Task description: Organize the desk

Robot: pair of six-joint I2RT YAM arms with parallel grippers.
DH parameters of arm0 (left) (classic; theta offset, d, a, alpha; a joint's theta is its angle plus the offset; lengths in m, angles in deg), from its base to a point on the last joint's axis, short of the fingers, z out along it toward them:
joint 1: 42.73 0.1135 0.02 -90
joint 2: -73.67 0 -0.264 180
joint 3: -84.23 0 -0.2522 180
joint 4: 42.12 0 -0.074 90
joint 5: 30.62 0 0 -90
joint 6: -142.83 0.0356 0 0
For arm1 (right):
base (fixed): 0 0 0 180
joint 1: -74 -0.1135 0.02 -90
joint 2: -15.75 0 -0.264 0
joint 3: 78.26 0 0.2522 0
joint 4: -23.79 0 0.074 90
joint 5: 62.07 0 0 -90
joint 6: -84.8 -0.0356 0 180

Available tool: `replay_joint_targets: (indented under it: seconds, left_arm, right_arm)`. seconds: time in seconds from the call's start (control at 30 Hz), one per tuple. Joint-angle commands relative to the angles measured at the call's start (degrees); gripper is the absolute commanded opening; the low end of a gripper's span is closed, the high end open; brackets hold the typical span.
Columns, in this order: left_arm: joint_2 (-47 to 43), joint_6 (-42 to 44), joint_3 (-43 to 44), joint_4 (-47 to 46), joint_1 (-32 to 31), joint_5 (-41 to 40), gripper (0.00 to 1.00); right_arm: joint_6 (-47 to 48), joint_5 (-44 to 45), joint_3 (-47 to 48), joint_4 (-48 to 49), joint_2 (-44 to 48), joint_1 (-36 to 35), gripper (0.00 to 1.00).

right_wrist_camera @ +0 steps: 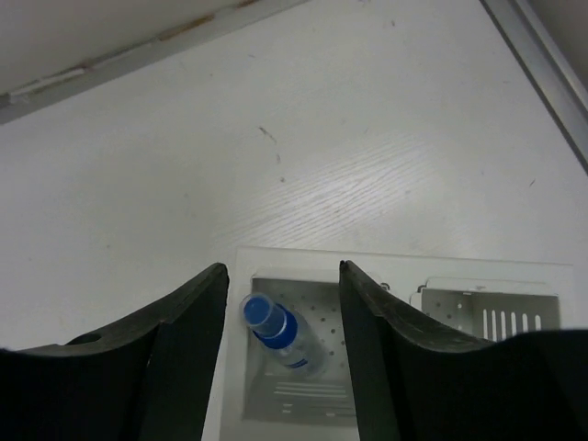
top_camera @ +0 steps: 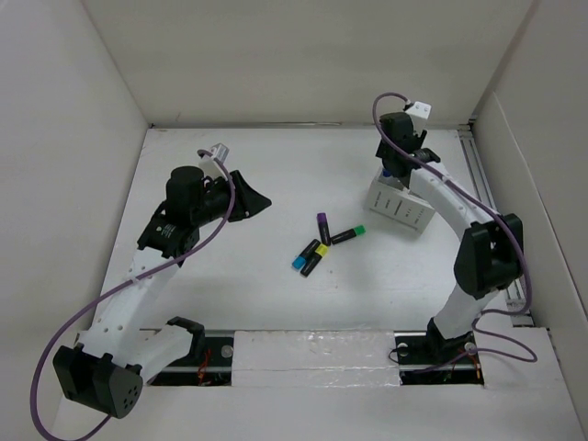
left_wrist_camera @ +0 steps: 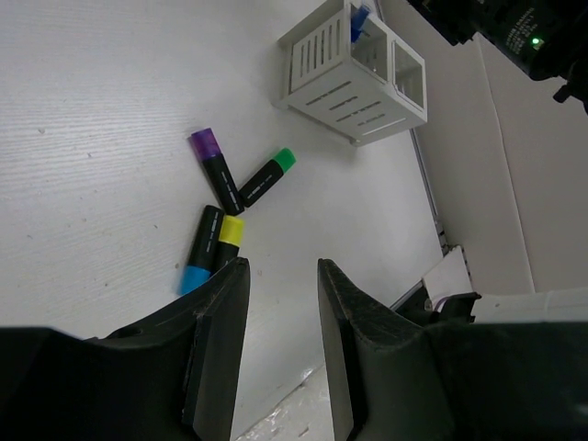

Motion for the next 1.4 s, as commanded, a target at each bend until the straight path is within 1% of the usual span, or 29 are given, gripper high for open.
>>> replay_joint_targets:
  seconds: [0.0,0.07,0.1,0.13,0.17,0.2,0.23,0.27,0.33,0.37,0.4,0.43,0.47,0.5,0.57,0.67,0.77,0.83,0.9,1.03,1.23,1.33,1.37]
  left_arm:
    - [-0.5,0.1,0.3,-3.8,-0.1,0.8,0.32]
    - [-0.3,0.6,0.4,-4.0,-0.1,0.9,0.32]
    - [-0.3,0.7,0.4,-4.3,-0.1,1.0,0.32]
    - [0.0,0.9,0.5,-4.4,-0.1,1.1,0.32]
    - [0.0,1.0,0.5,-4.4,-0.1,1.1,0.32]
    - [0.1,1.2,0.5,-4.4,-0.1,1.1,0.32]
    - [0.2,1.3,0.6,-4.5,-0.1,1.0,0.32]
    - [0.3,1.5,0.6,-4.4,-0.1,1.0,0.32]
    - [0.4,1.6,0.5,-4.7,-0.1,1.2,0.32]
    - [0.5,1.7,0.4,-4.7,-0.1,1.4,0.32]
    - [0.5,1.8,0.4,-4.8,-0.1,1.5,0.32]
    - [0.5,1.8,0.5,-4.8,-0.1,1.8,0.32]
    - [0.5,1.8,0.5,-4.8,-0.1,1.9,0.32]
    - [0.3,1.8,0.4,-4.9,-0.1,1.9,0.32]
    - [0.0,1.8,0.0,-5.0,-0.1,1.8,0.32]
    - [-0.4,1.5,-0.7,-5.0,-0.1,1.7,0.32]
    - [-0.7,1.4,-0.8,-4.7,-0.1,2.2,0.32]
    - [-1.0,1.5,-0.8,-4.5,-0.1,1.8,0.32]
    - [-1.8,1.6,-0.8,-4.0,-0.1,1.4,0.32]
    - [-2.6,1.6,-0.9,-3.3,-0.1,0.4,0.32]
    - [-3.2,2.2,-0.9,-2.1,-0.1,0.0,0.32]
    - [-3.3,1.7,-1.3,-2.5,-0.1,0.2,0.32]
    - [-3.2,1.6,-1.4,-2.7,-0.1,0.4,0.32]
  right_arm:
    - [0.8,2.2,0.6,1.9,7.8,-2.0,0.58]
    - [1.6,1.7,-0.6,1.9,9.5,-3.4,0.61]
    - [2.2,1.1,-1.1,1.7,11.5,-5.1,0.58]
    - [3.1,-1.5,-2.8,1.4,13.2,-7.2,0.34]
    - [3.1,-3.0,-3.9,1.4,13.2,-7.2,0.2]
    - [3.7,-5.1,-4.9,1.5,14.3,-9.3,0.08]
    - [4.1,-8.0,-6.2,1.2,14.4,-10.3,0.0]
    - [4.2,-13.6,-7.2,1.1,14.4,-11.3,0.0]
    - [4.2,-16.8,-10.4,1.4,13.4,-14.8,0.0]
    - [4.2,-19.8,-11.3,1.7,12.8,-15.9,0.0]
    - [4.2,-20.7,-12.2,1.7,12.0,-16.7,0.0]
    - [4.2,-21.9,-12.3,1.1,9.9,-17.5,0.06]
    - [4.1,-24.8,-11.8,0.5,8.7,-18.3,0.28]
    - [4.4,-25.6,-11.2,-0.4,7.5,-18.3,0.4]
    - [5.3,-26.8,-8.8,-3.0,3.4,-19.5,0.58]
    - [7.1,-28.9,-5.3,-6.6,-2.2,-20.1,0.61]
    - [6.7,-28.0,-3.4,-7.8,-6.9,-20.1,0.61]
    - [6.6,-28.1,-3.4,-7.5,-7.7,-19.5,0.61]
    - [6.3,-29.6,-3.6,-6.9,-9.7,-18.8,0.59]
    - [6.4,-30.6,-2.7,-8.6,-12.6,-18.2,0.58]
    - [5.5,-30.8,-4.5,-7.5,-13.3,-19.4,0.57]
    - [5.2,-29.2,-3.4,-8.1,-14.9,-19.9,0.33]
    - [5.1,-28.1,-3.0,-8.4,-15.3,-19.9,0.19]
